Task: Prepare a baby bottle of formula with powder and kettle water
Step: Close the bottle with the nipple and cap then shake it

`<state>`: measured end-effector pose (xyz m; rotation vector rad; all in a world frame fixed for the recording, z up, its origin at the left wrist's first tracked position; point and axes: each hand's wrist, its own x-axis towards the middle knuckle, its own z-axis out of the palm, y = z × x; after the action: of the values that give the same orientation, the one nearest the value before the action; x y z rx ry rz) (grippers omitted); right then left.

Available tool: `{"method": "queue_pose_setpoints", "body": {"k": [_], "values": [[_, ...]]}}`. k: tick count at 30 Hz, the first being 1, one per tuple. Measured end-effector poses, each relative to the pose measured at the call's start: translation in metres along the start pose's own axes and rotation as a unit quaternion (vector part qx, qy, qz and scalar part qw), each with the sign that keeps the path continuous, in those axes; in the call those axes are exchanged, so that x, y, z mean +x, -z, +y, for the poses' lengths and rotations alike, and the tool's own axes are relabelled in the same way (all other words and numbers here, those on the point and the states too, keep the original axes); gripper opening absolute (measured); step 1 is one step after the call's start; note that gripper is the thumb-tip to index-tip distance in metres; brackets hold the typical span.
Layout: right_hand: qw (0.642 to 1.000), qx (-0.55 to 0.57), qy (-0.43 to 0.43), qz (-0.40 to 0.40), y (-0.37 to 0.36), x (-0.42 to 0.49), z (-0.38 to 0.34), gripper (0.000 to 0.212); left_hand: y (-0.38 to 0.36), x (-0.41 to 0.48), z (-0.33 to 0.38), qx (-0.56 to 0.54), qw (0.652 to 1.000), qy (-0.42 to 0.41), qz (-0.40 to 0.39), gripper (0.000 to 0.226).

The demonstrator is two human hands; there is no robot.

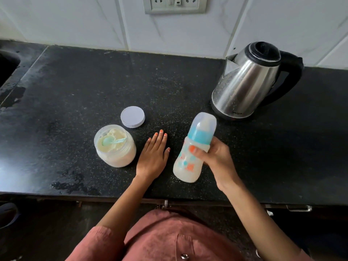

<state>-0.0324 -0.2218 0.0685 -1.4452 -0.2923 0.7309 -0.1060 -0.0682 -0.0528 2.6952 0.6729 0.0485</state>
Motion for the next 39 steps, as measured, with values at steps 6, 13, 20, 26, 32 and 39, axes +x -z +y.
{"method": "queue_pose_setpoints", "body": {"k": [6,13,20,26,32,39], "values": [[0.962,0.230,0.011,0.147,0.005,0.015,-0.010,0.039,0.000,-0.002,0.000,0.010,1.000,-0.011,0.007,0.057],[0.995,0.088,-0.004,0.042,0.003,0.005,-0.010,0.045,0.000,-0.001,-0.001,0.018,1.000,-0.008,-0.002,0.058],[0.997,0.059,-0.021,0.039,-0.002,0.002,-0.006,0.030,-0.001,0.000,-0.001,0.010,1.000,-0.005,-0.004,0.062],[0.972,0.192,0.006,0.135,0.011,0.014,-0.014,0.036,-0.003,-0.001,-0.001,0.008,1.000,-0.013,0.009,0.078],[1.000,0.017,-0.010,0.007,0.000,-0.001,-0.001,0.034,-0.001,0.000,0.000,0.003,1.000,0.000,0.000,0.055],[0.959,0.236,-0.007,0.160,0.008,0.016,-0.007,0.050,-0.001,-0.002,0.000,0.005,1.000,-0.011,0.008,0.061]]}}
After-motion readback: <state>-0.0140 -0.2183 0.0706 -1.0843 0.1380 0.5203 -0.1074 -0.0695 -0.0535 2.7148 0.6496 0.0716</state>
